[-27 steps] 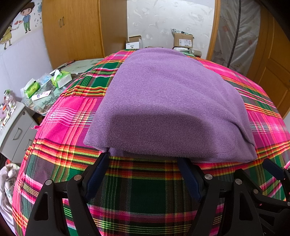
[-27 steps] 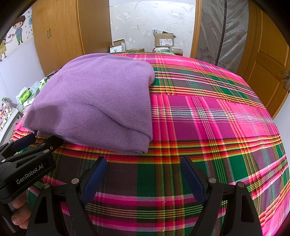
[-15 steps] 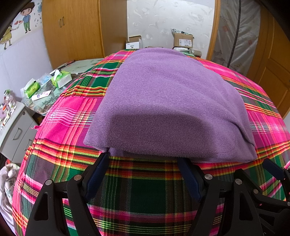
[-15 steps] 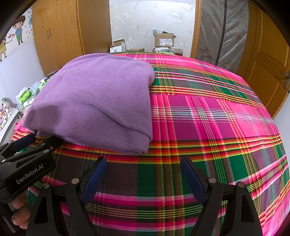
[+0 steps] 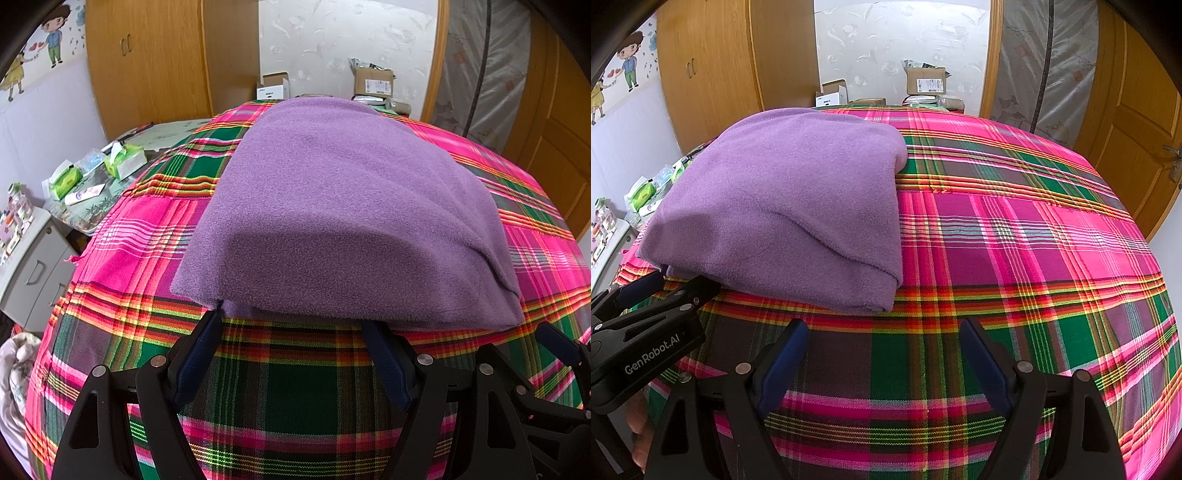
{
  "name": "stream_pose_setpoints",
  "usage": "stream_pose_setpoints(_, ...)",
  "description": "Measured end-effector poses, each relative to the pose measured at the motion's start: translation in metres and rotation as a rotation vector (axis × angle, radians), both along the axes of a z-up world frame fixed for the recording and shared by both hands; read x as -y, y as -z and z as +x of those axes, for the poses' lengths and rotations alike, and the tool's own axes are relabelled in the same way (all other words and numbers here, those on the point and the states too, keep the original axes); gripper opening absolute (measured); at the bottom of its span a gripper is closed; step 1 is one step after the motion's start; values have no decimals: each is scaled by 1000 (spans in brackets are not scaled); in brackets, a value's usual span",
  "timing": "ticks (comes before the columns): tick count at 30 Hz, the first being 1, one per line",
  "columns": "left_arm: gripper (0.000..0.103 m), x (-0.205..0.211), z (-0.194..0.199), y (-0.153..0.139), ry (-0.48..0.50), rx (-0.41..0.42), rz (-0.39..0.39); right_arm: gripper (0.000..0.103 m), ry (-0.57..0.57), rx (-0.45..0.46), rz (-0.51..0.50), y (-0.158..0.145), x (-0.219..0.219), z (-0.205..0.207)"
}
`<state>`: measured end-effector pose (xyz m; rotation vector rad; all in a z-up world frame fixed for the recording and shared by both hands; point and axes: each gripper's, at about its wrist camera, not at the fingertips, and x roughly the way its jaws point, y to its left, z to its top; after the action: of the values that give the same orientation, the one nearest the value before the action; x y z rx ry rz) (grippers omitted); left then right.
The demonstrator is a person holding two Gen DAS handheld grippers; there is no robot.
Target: Fold clothes
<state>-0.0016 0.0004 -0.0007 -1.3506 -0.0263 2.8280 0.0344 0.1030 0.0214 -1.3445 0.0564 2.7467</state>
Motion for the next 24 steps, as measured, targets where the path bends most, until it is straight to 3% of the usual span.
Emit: stream_pose_setpoints(24,79,0,0,-1,0,0,1,84,3,1,0,0,-2,-1)
